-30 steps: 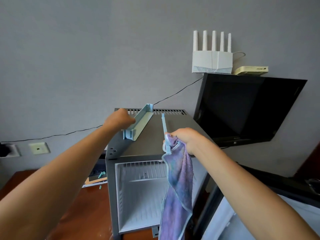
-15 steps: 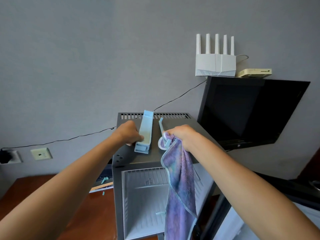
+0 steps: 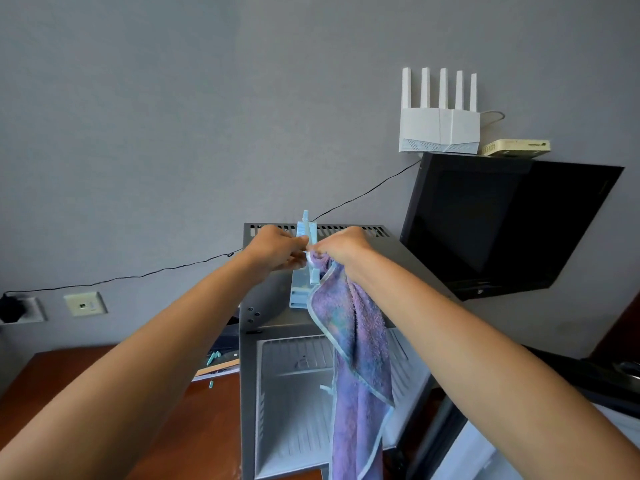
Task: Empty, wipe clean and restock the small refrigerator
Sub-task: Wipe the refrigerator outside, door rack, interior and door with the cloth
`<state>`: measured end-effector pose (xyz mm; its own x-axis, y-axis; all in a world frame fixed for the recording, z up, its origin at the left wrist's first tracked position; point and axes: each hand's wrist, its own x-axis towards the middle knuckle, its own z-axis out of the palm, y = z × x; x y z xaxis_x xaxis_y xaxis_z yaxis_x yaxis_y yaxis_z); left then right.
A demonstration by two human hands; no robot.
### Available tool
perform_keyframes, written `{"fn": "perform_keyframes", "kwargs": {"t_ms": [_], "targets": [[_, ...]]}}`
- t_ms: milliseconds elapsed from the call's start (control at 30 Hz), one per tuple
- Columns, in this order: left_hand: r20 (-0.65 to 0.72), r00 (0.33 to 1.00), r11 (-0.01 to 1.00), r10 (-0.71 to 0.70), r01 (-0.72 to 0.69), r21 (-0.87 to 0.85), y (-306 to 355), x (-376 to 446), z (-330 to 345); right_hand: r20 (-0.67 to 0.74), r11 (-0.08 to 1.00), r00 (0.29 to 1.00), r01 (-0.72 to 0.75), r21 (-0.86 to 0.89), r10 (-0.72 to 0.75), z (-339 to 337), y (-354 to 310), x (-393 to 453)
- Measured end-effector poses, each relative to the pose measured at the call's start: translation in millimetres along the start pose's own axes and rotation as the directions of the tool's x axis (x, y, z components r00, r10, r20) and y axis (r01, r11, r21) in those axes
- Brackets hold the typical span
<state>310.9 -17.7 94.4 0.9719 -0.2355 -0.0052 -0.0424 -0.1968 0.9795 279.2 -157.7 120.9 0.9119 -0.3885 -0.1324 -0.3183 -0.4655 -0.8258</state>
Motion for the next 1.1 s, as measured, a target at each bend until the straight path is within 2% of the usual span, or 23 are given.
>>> {"fn": "perform_keyframes", "kwargs": {"t_ms": [233, 367, 500, 667, 933, 1100], "targets": [[0.02, 0.985, 0.98, -0.17, 0.172, -0.099, -7, 27, -1, -0.059, 0.99, 0.989, 0.137, -0.013, -0.138, -8, 13, 3], [0.006, 0.978, 0.975, -0.209, 0.209, -0.075, -11, 38, -5, -0.086, 0.997, 0.993, 0.078, -0.007, -0.078, -31, 25, 15], [0.013, 0.972, 0.971, -0.235, 0.235, -0.04, -9, 39, 3, 0.023, 1.0, 1.0, -0.004, 0.022, 0.004, -24, 33, 20], [0.007, 0.972, 0.972, -0.233, 0.234, -0.02, -9, 42, 11, 0.089, 0.997, 0.996, 0.02, 0.07, -0.026, -13, 34, 22], [0.0, 0.985, 0.984, -0.172, 0.171, 0.052, -1, 44, 17, 0.126, 0.993, 0.991, 0.041, 0.111, -0.055, -15, 32, 16], [-0.003, 0.983, 0.982, -0.182, 0.182, 0.057, -2, 47, 17, 0.129, 0.994, 0.99, 0.045, 0.101, -0.058, -15, 31, 16]]}}
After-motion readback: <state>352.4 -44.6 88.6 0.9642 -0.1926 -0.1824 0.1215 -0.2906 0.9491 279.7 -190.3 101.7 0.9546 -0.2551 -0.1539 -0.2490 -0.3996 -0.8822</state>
